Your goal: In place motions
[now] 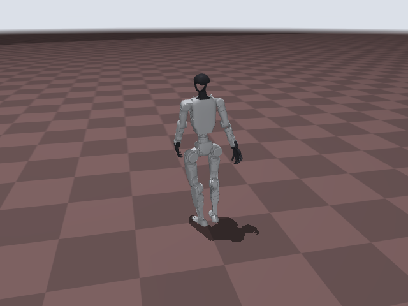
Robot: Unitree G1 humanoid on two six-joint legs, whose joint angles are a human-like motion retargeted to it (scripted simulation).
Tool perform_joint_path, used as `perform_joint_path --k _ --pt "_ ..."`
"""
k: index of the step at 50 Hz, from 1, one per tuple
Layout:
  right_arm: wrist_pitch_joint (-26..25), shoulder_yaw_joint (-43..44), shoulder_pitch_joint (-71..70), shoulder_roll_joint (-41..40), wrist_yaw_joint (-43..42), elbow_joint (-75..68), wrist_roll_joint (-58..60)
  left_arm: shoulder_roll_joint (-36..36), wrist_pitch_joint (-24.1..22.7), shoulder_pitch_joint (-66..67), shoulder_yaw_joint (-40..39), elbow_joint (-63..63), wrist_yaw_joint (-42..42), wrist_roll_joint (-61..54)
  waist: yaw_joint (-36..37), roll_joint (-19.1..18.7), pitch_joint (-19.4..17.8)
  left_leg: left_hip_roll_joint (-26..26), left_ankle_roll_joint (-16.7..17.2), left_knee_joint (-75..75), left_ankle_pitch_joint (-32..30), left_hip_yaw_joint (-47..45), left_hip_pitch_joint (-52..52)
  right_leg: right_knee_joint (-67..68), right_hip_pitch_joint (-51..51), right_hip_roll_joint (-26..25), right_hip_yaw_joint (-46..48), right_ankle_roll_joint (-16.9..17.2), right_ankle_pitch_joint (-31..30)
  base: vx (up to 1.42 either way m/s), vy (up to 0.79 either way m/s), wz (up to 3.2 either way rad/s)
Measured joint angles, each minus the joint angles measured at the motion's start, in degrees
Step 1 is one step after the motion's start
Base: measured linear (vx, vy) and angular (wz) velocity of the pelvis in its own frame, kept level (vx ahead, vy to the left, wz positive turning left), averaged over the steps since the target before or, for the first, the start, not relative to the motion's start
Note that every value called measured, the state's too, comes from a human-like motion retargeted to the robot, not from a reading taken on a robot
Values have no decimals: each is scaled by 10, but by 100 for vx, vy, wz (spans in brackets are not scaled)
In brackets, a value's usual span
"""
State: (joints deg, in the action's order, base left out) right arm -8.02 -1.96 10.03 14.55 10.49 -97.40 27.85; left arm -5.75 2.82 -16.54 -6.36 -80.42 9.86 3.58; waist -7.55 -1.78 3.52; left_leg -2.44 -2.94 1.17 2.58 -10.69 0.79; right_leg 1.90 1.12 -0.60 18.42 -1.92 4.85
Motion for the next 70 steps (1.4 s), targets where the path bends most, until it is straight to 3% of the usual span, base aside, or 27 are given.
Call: perform_joint_path --k 12,23,30,35,48,52,60,70 --pt "13 -34 -32 -23 1 0 -13 -4 -15 3 7 3 -9 20 13 -6 3 -2 1 1 0 0 1 -2 -2 2 4 -1 2 0 0 0" --pt "59 -134 -179 -102 68 121 68 -9 -7 183 -102 -164 -22 50 18 -7 4 -5 3 3 3 10 0 -1 -4 3 1 -1 4 1 1 5" --pt "104 -148 -222 -128 91 226 49 -20 16 327 -157 -170 1 46 11 -7 4 -4 3 4 4 15 3 1 -1 2 -1 1 6 0 0 0" --pt "114 -150 -221 -128 95 242 34 -22 24 360 -170 -170 1 51 9 -4 5 -5 3 4 5 18 4 1 -1 3 0 1 7 0 0 0" --pt "63 -95 -124 -76 40 92 86 4 3 171 -109 -162 -34 7 12 1 0 -3 -7 6 4 -11 9 0 -1 -5 -19 1 3 -1 -1 -13" --pt "41 -46 -79 -48 25 50 73 1 5 100 -64 -105 -18 -4 -18 1 1 2 2 1 9 10 1 -1 0 1 6 4 5 -4 -3 21" --pt "13 10 -8 1 -3 0 -3 -9 -9 -9 -17 6 -26 -7 -12 0 0 4 0 1 9 -13 1 -1 3 -2 -5 2 3 -1 0 -10" --pt "4 -19 -23 -14 -2 0 -13 -11 -19 -21 -1 14 -31 15 -1 -3 1 3 0 2 11 -12 0 -2 -1 -1 -3 1 5 0 0 0"
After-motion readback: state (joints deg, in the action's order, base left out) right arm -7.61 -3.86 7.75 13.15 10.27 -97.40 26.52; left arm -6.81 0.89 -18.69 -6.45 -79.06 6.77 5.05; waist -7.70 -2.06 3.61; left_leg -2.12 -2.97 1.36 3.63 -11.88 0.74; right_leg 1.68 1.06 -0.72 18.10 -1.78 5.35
